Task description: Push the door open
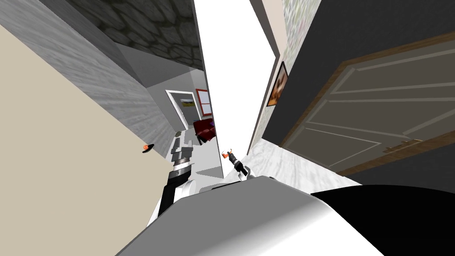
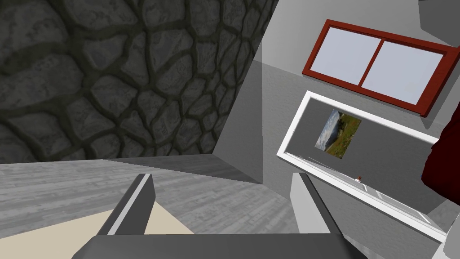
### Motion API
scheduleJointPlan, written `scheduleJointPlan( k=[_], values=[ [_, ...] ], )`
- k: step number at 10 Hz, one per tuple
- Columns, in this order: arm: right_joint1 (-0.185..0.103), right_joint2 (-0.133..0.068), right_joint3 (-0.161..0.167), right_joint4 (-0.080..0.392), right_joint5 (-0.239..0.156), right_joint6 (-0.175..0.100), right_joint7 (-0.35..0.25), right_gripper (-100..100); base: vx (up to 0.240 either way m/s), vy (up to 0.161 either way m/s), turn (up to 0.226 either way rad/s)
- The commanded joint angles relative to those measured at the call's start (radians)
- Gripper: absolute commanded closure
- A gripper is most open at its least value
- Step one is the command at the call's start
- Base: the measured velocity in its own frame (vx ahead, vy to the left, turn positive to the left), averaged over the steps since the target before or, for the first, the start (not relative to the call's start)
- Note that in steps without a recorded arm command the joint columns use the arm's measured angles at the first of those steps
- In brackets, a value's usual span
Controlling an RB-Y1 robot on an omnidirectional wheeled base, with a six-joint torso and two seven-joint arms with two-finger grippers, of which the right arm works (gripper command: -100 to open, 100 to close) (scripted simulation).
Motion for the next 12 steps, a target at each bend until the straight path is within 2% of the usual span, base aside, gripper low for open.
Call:
scheduleJointPlan(
  k=[1,4,7,8,12],
  values=[
    [0.005,-0.001,0.001,0.003,0.001,-0.002,0.000,100,0.000,0.000,0.000],
    [0.001,-0.017,-0.025,0.000,-0.016,0.002,0.014,100,0.119,0.094,-0.027],
    [0.001,-0.017,-0.025,0.000,-0.016,0.002,0.014,100,0.059,0.040,0.001],
    [0.002,-0.025,-0.040,0.000,-0.026,0.004,0.023,100,0.100,0.045,-0.044],
    [0.004,-0.034,-0.064,0.001,-0.041,0.006,0.037,100,0.098,0.093,-0.029]
  ],
)
